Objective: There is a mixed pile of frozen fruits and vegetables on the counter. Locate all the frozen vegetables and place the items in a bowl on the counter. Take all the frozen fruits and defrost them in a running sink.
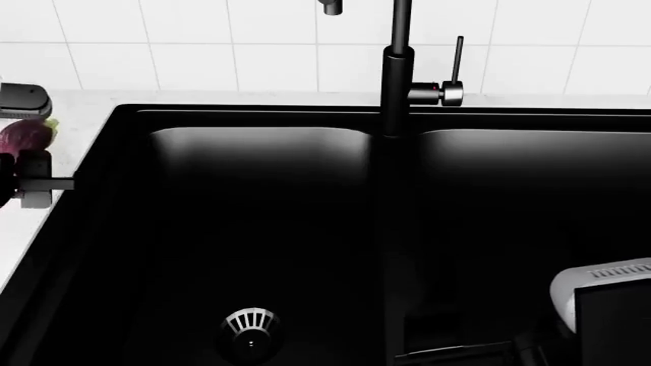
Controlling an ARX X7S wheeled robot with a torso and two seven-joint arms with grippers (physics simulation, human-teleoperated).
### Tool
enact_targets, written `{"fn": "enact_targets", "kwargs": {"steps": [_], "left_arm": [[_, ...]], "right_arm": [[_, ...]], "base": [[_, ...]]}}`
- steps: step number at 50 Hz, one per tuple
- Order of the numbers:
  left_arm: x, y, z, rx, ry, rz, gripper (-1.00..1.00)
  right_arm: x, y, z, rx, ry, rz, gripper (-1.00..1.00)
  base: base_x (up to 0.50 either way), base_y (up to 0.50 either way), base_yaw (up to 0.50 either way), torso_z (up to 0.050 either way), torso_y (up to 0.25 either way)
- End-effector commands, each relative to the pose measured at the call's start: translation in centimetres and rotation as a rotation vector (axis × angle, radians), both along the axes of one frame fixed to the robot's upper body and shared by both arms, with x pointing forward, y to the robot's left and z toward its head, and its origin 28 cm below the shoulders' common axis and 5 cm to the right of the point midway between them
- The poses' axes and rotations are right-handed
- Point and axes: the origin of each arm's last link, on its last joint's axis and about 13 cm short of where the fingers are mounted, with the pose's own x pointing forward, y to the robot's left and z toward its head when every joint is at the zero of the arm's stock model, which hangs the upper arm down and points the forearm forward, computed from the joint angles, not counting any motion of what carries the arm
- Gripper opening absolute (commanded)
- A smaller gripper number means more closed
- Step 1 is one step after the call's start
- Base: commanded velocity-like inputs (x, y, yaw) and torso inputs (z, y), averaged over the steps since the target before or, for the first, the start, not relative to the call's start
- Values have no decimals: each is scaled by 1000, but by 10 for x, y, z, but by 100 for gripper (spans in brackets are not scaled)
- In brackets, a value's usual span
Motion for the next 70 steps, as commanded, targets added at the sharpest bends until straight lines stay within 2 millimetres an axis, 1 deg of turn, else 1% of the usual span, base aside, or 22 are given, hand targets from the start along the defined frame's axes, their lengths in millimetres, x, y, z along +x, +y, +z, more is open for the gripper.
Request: {"fn": "enact_targets", "kwargs": {"steps": [1,3,4,5,6,7,9,13,14,17,23,24,26,28,32,37,38,41,44,47,51,70], "left_arm": [[7,1,25,-1,-127,1,-100],[6,1,30,-3,-160,-16,-100],[0,-1,27,-55,-144,-26,-100],[-10,-2,19,-70,-100,-35,-100],[-17,-5,20,-49,-110,-54,-100],[-23,-11,35,-36,-192,-85,-100],[-37,-15,41,-21,-239,-109,-100],[-56,-20,40,-13,-262,-139,-100],[-60,-23,38,0,-259,-154,-100],[-70,-25,39,0,-280,-171,-100],[-103,-25,37,11,-304,-208,-100],[-106,-26,37,9,-306,-210,-100],[-120,-26,38,-7,-318,-230,-100],[-129,-30,40,-64,-322,-253,-100],[-142,-33,39,-9,-326,-275,-100],[-154,-35,40,-21,-331,-298,-100],[-161,-34,41,-25,-334,-308,-100],[-162,-40,43,-23,-339,-326,-100],[-164,-43,46,-11,-342,-351,-100],[-166,-44,49,-33,-352,-358,-100],[-167,-47,47,-46,-353,-369,-100],[-172,-51,47,-73,-358,-395,-100]], "right_arm": [[0,1,0,-3,-1,4,100],[-1,1,0,-4,-2,4,100],[-1,1,1,-3,-3,3,100],[-1,1,1,-2,-3,4,100],[0,1,1,-1,-3,4,100],[0,0,1,4,-5,5,100],[-3,1,3,8,-11,4,100],[-4,1,3,8,-13,6,100],[-2,1,4,32,-15,9,100],[-3,1,5,40,-23,12,100],[-4,-1,7,68,-53,29,100],[-5,-1,8,75,-55,39,100],[-4,-2,9,75,-59,20,100],[-3,-2,9,69,-57,12,100],[-4,-3,9,78,-43,7,100],[-5,-4,11,74,-41,-2,100],[-6,-4,11,73,-43,-3,100],[-6,-5,12,74,-41,-9,100],[-4,-6,8,16,-10,-40,100],[-5,-7,9,38,-9,-36,100],[-7,-7,10,44,-16,-32,100],[-9,-8,12,50,-39,-38,100]], "base": [[0,0,0,0,0],[0,0,0,0,0],[0,0,0,0,0],[0,0,0,0,0],[0,0,0,0,0],[0,0,0,0,0],[0,0,0,0,0],[0,0,0,0,0],[0,0,0,0,0],[0,0,0,0,0],[0,0,0,0,3],[0,0,0,0,0],[0,0,0,0,0],[0,0,0,0,0],[-413,0,0,0,0],[-500,0,0,0,0],[-500,0,0,0,0],[-500,0,0,0,0],[-500,-1,0,0,0],[-413,-340,0,0,0],[-239,-500,0,0,0],[-26,-500,0,0,0]]}}
